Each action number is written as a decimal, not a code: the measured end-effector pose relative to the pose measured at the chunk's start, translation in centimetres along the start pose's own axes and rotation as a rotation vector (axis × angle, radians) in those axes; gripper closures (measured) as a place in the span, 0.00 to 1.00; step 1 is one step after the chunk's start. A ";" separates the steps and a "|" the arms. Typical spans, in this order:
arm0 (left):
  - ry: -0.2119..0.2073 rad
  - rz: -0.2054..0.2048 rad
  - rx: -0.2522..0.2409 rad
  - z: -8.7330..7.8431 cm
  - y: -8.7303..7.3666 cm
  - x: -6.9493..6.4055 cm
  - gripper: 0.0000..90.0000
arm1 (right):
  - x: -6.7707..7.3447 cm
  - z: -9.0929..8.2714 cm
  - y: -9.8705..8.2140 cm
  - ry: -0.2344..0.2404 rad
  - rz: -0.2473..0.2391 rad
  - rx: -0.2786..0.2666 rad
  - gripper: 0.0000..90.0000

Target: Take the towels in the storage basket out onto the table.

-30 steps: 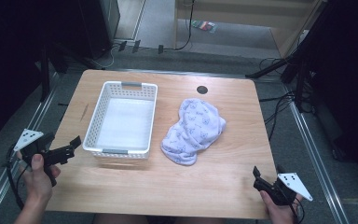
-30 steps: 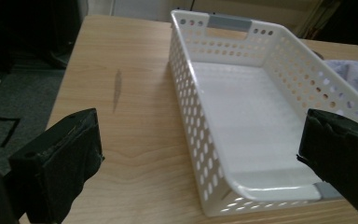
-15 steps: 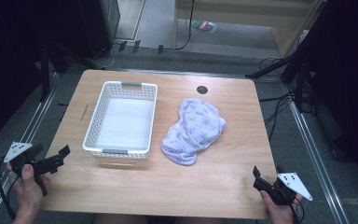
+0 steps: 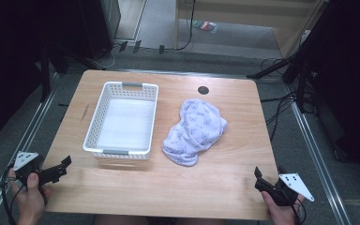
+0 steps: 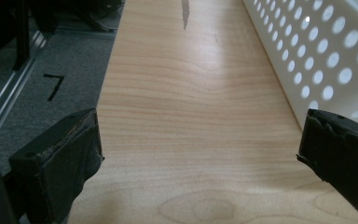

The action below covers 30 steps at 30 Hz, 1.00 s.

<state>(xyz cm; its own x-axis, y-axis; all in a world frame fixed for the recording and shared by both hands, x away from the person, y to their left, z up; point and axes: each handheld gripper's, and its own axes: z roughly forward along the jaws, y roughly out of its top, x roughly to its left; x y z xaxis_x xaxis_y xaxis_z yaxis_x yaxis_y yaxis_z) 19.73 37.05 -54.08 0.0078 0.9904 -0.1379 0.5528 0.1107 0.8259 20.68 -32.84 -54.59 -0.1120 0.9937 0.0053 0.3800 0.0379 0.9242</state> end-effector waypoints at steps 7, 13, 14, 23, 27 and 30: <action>0.015 -0.012 0.026 0.6 -0.2 0.0 0.00 | -0.1 -0.1 0.0 0.004 0.005 -0.006 0.16; 0.024 -0.004 0.040 1.0 -0.2 -0.2 0.00 | -0.1 -0.1 0.0 0.013 0.006 -0.002 0.15; 0.021 -0.003 0.041 1.0 -0.2 -0.2 0.00 | -0.1 -0.1 0.0 0.013 0.007 -0.001 0.15; 0.055 0.028 0.066 1.6 -0.3 -0.7 0.00 | -0.1 0.0 0.0 0.014 0.010 0.006 0.15; 0.059 0.038 0.069 1.8 -0.3 -0.9 0.00 | -0.1 0.0 0.0 0.013 0.008 0.006 0.15; 0.080 0.042 0.050 1.6 -0.3 -1.1 0.00 | -0.1 0.0 0.0 0.013 0.010 0.008 0.15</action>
<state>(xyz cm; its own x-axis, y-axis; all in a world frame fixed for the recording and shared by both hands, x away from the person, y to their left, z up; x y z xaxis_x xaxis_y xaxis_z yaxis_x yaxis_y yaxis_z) 20.88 35.83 -55.07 -0.0335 0.9978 -0.0576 0.5946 0.0662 0.8013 20.74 -32.94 -54.58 -0.1199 0.9926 0.0199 0.3881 0.0285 0.9212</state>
